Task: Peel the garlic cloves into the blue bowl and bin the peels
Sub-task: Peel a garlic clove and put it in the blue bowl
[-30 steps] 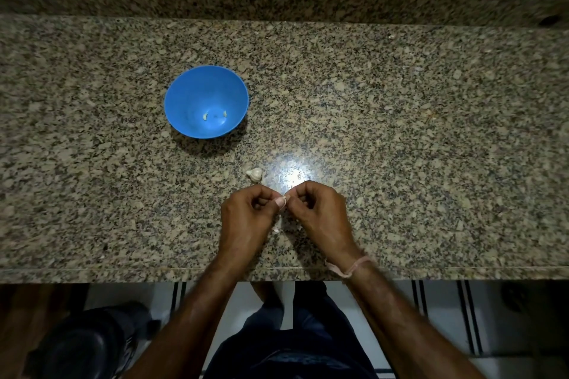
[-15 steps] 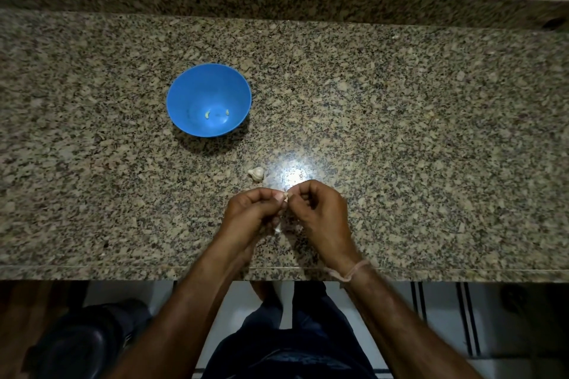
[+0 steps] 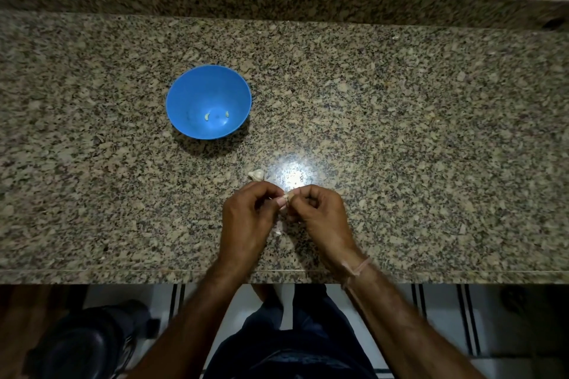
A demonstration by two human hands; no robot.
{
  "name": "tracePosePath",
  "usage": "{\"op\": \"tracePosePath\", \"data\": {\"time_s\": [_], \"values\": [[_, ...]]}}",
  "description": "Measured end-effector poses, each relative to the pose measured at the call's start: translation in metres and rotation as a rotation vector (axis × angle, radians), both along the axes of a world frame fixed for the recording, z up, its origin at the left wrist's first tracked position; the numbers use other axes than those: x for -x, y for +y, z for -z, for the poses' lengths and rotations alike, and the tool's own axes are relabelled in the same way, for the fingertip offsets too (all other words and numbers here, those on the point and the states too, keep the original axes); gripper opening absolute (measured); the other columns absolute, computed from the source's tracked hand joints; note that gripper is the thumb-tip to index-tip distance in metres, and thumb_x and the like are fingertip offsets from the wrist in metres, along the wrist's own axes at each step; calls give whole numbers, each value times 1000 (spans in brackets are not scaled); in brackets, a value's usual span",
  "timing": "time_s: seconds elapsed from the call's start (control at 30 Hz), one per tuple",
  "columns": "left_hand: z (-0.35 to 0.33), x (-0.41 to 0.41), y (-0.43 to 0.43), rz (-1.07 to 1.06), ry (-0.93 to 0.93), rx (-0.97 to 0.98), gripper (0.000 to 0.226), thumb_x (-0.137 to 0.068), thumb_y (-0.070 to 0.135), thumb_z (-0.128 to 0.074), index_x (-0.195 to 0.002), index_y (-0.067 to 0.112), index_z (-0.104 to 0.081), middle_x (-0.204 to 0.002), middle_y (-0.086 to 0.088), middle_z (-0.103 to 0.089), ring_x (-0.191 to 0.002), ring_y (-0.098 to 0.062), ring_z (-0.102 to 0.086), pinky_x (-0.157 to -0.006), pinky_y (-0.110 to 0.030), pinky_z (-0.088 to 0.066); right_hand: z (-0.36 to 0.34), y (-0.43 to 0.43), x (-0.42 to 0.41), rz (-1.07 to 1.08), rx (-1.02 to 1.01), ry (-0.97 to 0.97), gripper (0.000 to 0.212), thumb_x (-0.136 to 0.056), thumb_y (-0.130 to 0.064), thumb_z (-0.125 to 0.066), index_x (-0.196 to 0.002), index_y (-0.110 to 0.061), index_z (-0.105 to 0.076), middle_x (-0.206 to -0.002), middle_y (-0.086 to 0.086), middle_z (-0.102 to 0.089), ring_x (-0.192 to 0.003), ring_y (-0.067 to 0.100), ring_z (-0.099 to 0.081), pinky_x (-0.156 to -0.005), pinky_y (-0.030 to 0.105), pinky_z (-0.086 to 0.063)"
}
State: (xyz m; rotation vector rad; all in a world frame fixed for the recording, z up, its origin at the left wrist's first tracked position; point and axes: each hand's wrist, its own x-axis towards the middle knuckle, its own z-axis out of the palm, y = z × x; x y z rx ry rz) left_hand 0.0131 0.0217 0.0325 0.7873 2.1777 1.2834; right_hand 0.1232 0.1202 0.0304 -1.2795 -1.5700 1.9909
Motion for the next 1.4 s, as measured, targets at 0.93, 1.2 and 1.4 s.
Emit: {"op": "tracePosePath", "data": {"time_s": [0.93,1.2,1.4], "values": [[12,-1,13,-298,-935,-99,17,-101,16,-63,-89,11,-75,-75,-2,-71,-66,-8,-64,-62,-21,-51,18,-4,-4,-204,-727,-99,3,-100,-17,-68,-97,-16,-66,-92,-7,-61,-84,12,-61,-68,32,-51],[17,3,12,-294,-957,-62,14,-100,20,-64,-101,10,-74,-83,1,-72,-70,-7,-60,-60,-23,-45,24,7,-9,-236,-929,-312,8,-99,-22,-70,-91,-18,-70,-86,-7,-62,-78,13,-56,-62,32,-46],[17,3,9,-146,-652,63,19,-103,24,-62,-100,10,-75,-78,3,-71,-71,-10,-61,-59,-21,-47,23,12,-6,-167,-678,-157,23,-99,-5,-65,-116,-17,-75,-105,-8,-72,-96,8,-67,-80,26,-56]]}}
